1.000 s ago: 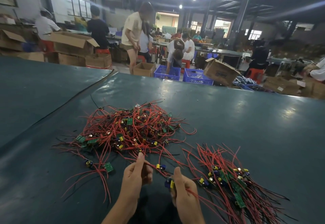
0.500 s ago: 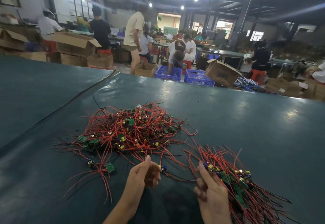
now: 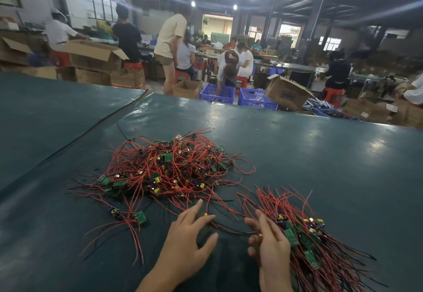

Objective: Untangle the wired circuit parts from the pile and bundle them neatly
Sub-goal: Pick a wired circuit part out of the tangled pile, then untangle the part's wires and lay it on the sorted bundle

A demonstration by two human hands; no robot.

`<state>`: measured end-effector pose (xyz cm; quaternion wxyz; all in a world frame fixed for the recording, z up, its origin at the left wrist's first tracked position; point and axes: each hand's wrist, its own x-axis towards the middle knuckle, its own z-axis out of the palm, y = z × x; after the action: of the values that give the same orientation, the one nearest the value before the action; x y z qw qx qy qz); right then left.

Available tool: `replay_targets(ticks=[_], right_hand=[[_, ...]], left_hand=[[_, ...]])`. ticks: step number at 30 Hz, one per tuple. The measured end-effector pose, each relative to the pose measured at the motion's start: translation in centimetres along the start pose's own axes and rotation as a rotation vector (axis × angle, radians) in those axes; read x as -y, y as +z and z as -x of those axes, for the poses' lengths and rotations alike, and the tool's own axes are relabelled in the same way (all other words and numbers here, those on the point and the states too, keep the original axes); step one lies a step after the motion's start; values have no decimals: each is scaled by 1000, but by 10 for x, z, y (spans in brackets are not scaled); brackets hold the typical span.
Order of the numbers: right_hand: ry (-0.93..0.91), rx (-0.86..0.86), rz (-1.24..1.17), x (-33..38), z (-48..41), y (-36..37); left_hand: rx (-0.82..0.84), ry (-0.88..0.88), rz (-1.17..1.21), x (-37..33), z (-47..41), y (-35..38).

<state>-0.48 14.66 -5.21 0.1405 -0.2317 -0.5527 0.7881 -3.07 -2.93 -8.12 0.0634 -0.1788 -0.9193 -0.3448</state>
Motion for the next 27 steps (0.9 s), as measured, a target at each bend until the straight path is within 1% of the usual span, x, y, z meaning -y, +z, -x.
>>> replay_targets(ticks=[2,3,7,11,13,16,18,19,22,24,27], right_hand=[[-69,59,115,-5,3,5],[-101,83,175,-8,5,6],[-174,128,382,-16,8,10],[-198,173,454,-18,9,11],[-218,184,495,-20,9,11],[-269,145,458,-21,11,12],[-328,82,344,-19,14,15],[-377,45,278,-17,16,16],[-510,-8,126,-11,21,14],[-497,48,138,-8,24,13],[-389,249,295,-8,30,19]], left_hand=[[64,-5,-186,1,0,6],[43,-7,-225,0,0,7],[-97,-39,-203,2,-2,3],[-108,-34,-209,4,-3,0],[-144,-12,-183,2,-2,2],[-311,62,-109,-4,-1,1],[-459,114,-79,-8,-2,-1],[-507,126,-45,-9,-2,-1],[-586,78,144,-11,-2,-5],[-639,80,212,-11,-2,-9],[-662,158,185,-10,-2,-10]])
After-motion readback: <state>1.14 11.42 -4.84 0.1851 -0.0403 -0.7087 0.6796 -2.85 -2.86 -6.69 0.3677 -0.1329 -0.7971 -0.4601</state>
